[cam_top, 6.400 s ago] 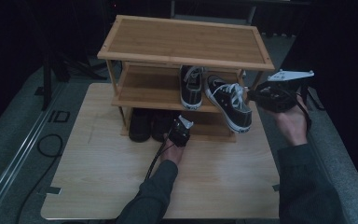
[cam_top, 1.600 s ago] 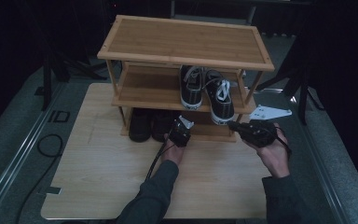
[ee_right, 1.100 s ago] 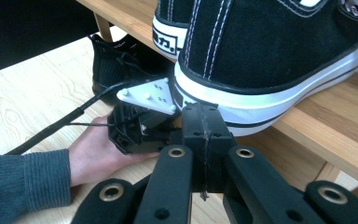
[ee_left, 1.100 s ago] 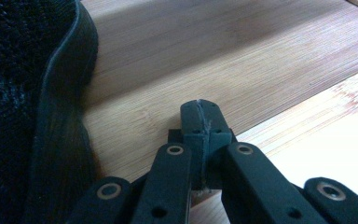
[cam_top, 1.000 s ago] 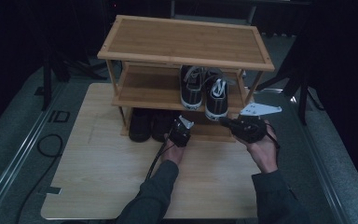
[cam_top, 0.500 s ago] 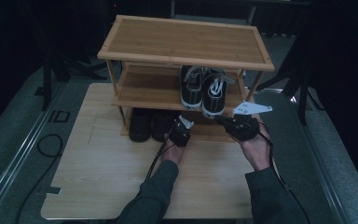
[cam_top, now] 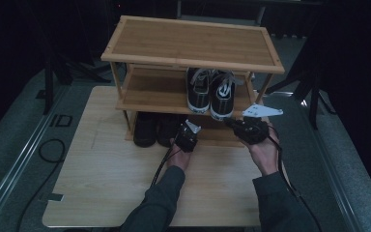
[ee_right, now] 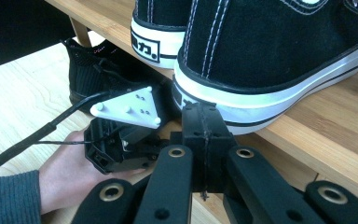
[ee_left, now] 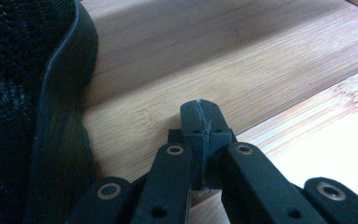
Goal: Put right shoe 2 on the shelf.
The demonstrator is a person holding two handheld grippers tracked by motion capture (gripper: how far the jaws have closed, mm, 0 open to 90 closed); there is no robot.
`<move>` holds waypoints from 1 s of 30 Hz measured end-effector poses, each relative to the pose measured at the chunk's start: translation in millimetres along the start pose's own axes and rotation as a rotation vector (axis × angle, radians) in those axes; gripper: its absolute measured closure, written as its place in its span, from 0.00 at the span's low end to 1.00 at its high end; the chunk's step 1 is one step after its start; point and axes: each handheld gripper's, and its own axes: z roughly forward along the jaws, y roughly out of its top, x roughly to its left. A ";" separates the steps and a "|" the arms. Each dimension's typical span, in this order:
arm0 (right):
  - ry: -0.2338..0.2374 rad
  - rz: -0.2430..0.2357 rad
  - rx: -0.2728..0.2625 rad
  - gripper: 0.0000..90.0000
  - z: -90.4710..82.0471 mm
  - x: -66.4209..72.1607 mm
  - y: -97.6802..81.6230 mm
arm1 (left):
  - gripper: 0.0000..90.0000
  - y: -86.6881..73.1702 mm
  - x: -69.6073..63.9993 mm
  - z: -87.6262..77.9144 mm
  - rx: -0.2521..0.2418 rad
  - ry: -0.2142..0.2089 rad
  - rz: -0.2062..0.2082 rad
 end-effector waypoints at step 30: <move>-0.079 -0.004 -0.010 1.00 13.3 1.1 3.5 | 1.00 -0.1 -0.3 0.0 -0.003 0.003 0.005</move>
